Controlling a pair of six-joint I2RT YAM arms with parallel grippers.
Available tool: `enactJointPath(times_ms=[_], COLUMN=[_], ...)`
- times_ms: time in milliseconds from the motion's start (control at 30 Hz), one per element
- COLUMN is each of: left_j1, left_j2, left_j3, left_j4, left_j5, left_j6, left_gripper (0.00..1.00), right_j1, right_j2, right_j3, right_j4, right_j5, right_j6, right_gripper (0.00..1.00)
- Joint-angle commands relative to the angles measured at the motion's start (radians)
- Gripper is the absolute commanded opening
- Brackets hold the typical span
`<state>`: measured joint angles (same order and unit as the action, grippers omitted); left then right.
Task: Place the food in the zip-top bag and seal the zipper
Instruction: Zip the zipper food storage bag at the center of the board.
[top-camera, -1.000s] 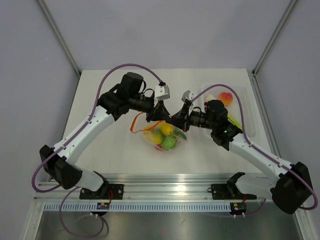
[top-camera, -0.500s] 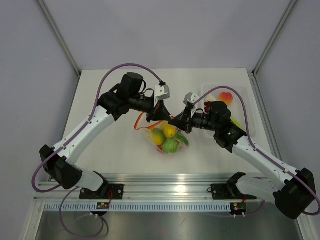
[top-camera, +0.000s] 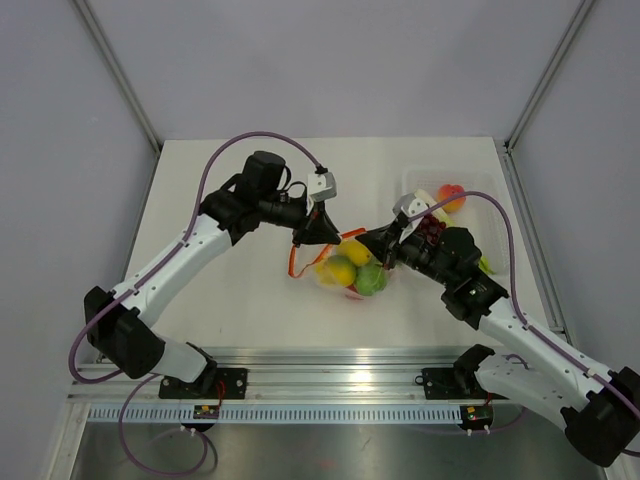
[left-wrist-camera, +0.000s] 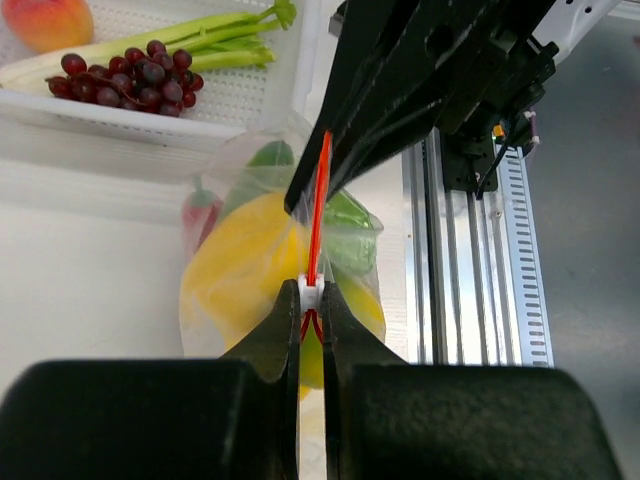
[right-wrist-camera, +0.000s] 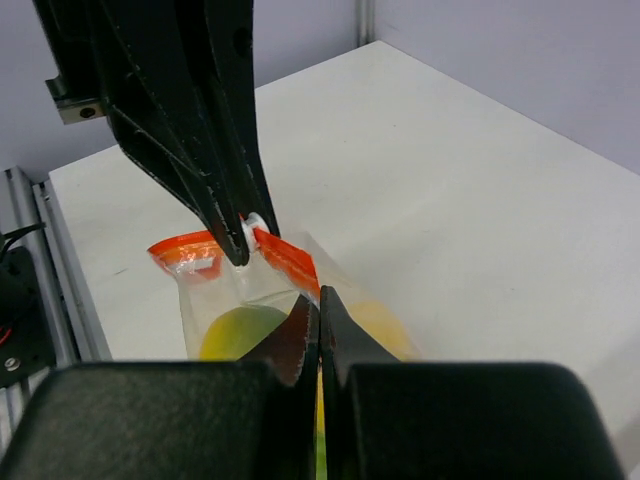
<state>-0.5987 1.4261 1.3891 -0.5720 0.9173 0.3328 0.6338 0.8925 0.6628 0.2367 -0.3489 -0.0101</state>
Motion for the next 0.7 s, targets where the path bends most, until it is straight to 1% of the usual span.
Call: enactJointPath(times_ms=[0, 267, 500, 667], left_j1=[0.039, 0.097, 0.178, 0.263], left_j2=[-0.033, -0.072, -0.141, -0.187], left_j3=[-0.038, -0.119, -0.214, -0.255], left_j4=[-0.020, -0.006, 0.037, 0.040], left_j5=[-0.038, -0.089, -0.136, -0.139], left_j6=[-0.020, -0.052, -0.084, -0.090], left_gripper=[0.00, 0.00, 0.00, 0.00], right_j1=[-0.005, -0.008, -0.009, -0.013], right_j2=[-0.056, -0.101, -0.116, -0.099], right_j3=[-0.002, -0.025, -0.014, 0.001], right_j4=[0.162, 0.173, 0.171, 0.176], right_j5=[0.192, 0.367, 0.422, 0.441], right_j6=[0.004, 0.002, -0.010, -0.007], right_gripper=[0.00, 0.00, 0.00, 0.00])
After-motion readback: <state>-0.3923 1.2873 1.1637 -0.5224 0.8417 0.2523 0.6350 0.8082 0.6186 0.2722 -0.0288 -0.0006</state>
